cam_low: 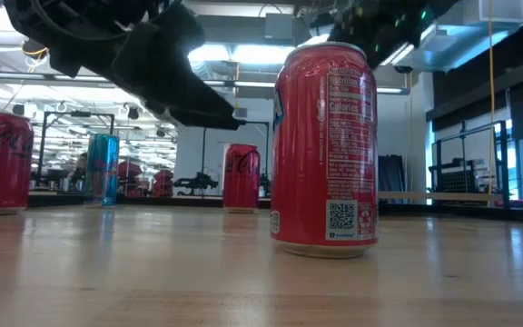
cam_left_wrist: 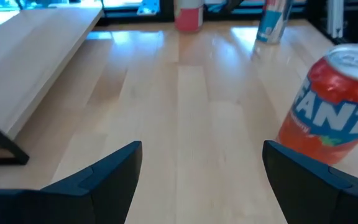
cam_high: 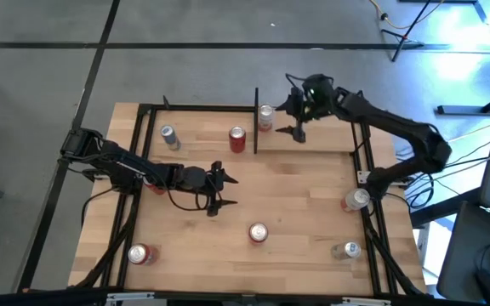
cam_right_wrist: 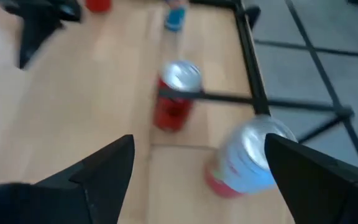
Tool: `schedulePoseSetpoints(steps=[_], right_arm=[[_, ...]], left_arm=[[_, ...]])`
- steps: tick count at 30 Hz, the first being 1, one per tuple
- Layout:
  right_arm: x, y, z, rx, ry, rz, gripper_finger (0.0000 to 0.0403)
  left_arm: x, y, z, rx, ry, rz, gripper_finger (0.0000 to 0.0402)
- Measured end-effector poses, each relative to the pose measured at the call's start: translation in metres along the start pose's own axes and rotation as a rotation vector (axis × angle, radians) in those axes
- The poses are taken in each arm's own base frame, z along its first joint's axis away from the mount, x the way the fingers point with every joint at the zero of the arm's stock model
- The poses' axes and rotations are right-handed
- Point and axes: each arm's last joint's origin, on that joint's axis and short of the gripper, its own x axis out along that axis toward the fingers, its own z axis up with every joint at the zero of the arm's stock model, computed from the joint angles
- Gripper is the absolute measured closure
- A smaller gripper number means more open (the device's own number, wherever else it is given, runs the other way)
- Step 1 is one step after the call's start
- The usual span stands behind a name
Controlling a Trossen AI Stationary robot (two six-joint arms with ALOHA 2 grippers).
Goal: Place canned beverage on shelf
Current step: Put the pink white soda can on the shelf aligned with the other pink white soda can
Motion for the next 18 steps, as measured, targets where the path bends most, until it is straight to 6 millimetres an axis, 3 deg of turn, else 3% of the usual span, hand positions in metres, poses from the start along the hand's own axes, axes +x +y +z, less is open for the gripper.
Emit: schedulePoseSetpoints(steps=[4, 8, 18], right_arm=[[-0.019, 0.031, 0.021, 0.012, -0.056, 0.036, 0.0059], [-0.038, 0.06, 0.027, 0.076, -0.014, 0.046, 0.0059], [-0.087, 0.128, 0.013, 0.322, 0.265, -0.044, 0.0058]], left_arm=[[-0.001, -0.006, 0.001, 0.013, -0.016, -0.02, 0.0087], [-0.002, -0.013, 0.003, 0.019, -0.038, -0.043, 0.0087], [-0.003, -0.019, 0.01, -0.068, -0.116, -0.036, 0.0087]])
